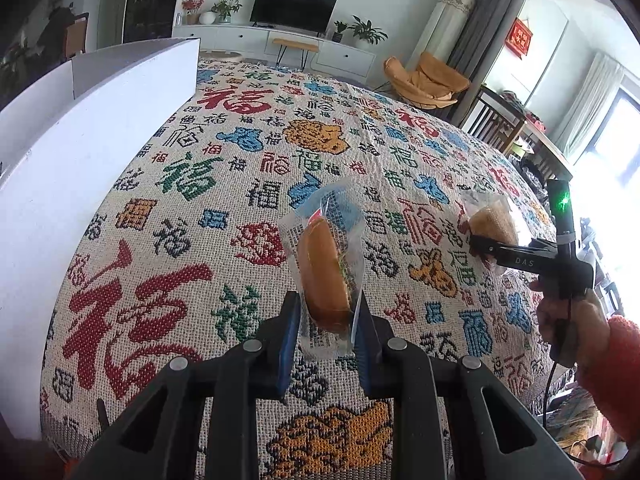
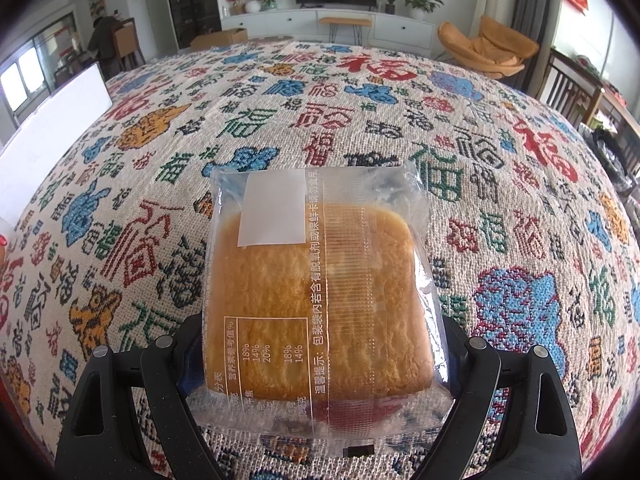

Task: Organize snacks
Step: 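Carry the sausage bun and bread loaf toward the white box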

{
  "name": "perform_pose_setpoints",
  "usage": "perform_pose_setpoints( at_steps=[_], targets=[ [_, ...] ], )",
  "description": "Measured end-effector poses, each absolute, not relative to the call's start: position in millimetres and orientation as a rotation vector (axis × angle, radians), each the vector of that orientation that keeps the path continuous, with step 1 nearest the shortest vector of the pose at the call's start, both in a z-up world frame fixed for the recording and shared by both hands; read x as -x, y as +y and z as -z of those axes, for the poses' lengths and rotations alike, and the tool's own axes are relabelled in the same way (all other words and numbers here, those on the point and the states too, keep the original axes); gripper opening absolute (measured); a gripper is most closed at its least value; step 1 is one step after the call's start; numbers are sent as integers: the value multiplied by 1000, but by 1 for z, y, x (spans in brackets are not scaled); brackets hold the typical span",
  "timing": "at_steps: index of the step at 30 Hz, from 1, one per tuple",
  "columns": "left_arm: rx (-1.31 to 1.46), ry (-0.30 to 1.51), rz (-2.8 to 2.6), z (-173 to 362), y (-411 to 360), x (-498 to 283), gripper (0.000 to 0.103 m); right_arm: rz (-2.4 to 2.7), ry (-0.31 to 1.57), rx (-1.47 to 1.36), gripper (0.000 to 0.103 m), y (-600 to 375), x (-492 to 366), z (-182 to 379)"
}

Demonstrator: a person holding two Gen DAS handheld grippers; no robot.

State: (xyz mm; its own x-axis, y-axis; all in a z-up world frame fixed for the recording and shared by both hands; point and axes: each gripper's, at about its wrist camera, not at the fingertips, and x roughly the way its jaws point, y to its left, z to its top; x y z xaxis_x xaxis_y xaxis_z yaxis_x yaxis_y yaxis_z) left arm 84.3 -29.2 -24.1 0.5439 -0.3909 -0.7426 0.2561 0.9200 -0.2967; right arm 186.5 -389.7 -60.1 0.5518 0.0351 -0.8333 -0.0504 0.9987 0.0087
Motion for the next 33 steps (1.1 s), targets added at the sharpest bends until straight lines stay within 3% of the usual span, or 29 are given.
perform_pose_setpoints(
  at_steps=[11,14,17,33],
  targets=[
    [182,916,391,19,-26,-79,25,-88,1217,41,88,-379,-200,46],
    [191,915,390,18,-23,-77,25,-101,1210,75,85,-377,-193,36],
    [201,913,392,17,-22,-77,25,-113,1188,99,74,-376,-187,25],
    [235,905,406,12,-17,-75,25,-212,1101,2,73,-357,-179,-11]
  ],
)
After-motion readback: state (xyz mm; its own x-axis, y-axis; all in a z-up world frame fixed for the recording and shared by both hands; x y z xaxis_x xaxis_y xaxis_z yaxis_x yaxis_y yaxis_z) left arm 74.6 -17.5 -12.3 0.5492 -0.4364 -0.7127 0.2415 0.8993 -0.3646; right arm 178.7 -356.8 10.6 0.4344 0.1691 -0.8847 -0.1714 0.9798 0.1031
